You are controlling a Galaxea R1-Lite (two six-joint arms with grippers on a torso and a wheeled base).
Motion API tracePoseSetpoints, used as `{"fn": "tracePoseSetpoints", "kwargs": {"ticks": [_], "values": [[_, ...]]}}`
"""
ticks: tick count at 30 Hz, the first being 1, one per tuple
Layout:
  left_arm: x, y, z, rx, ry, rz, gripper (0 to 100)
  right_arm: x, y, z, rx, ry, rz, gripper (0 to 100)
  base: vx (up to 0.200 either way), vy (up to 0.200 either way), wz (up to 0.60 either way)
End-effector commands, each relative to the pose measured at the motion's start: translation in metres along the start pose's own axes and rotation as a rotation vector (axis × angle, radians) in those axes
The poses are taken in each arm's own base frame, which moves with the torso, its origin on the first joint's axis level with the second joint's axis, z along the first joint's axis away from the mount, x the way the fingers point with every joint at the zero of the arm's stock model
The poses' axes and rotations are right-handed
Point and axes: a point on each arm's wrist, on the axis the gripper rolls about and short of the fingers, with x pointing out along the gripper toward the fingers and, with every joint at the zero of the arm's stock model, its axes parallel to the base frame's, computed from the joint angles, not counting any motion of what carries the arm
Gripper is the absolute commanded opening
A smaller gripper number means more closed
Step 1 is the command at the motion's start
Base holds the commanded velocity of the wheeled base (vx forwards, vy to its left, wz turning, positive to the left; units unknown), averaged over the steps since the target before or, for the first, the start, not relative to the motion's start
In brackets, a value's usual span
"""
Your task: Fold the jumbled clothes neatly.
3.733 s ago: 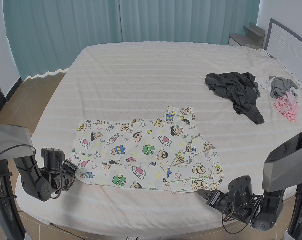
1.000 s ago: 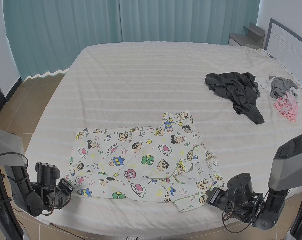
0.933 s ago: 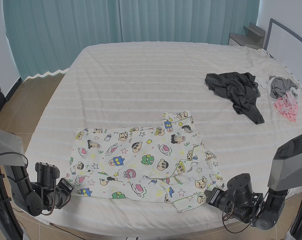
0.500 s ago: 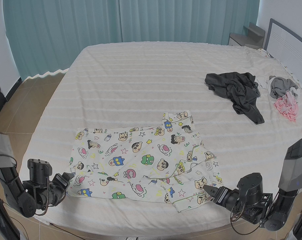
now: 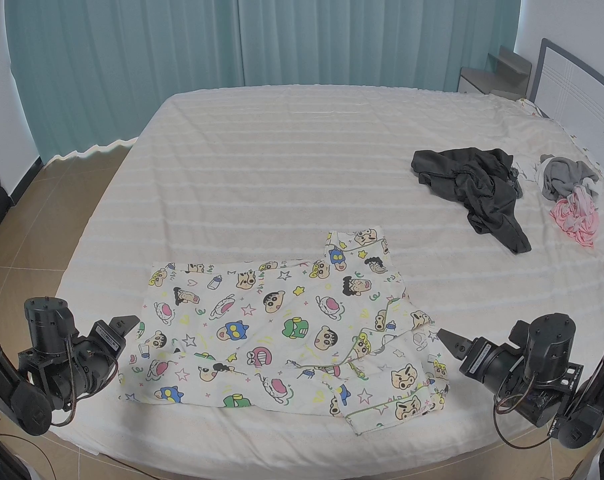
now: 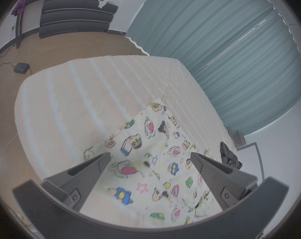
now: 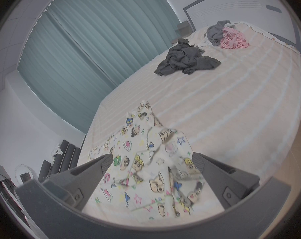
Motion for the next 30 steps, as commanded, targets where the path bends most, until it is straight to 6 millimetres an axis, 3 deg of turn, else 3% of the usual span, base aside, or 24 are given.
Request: {"fn": "tracePoseSetpoints", "kwargs": {"ticks": [1, 5, 12, 18, 24, 30], "values": [[0.003, -0.005, 0.008, 0.005, -0.035, -0.024, 100, 0.003, 0.005, 0.005, 0.012, -0.026, 0.019, 100, 0.200, 0.000, 0.00], [0.014, -0.004, 0.020, 0.024, -0.074, -0.004, 100, 0.010, 0.005, 0.004, 0.006, -0.021, 0.009, 100, 0.200, 0.000, 0.00], [0.046, 0.004, 0.045, 0.156, -0.076, 0.005, 100, 0.033, 0.003, 0.014, 0.008, -0.046, -0.018, 100, 0.000, 0.000, 0.00], [0.101, 0.010, 0.064, 0.429, 0.062, -0.073, 100, 0.052, 0.005, 0.027, 0.012, 0.012, -0.019, 100, 0.000, 0.000, 0.00], [0.139, -0.004, 0.085, 0.525, 0.219, -0.150, 100, 0.058, 0.005, 0.029, 0.011, 0.059, -0.019, 100, 0.000, 0.000, 0.00], [0.167, -0.005, 0.090, 0.610, 0.289, -0.137, 100, 0.060, 0.004, 0.028, 0.007, 0.076, -0.012, 100, 0.000, 0.000, 0.00]]}}
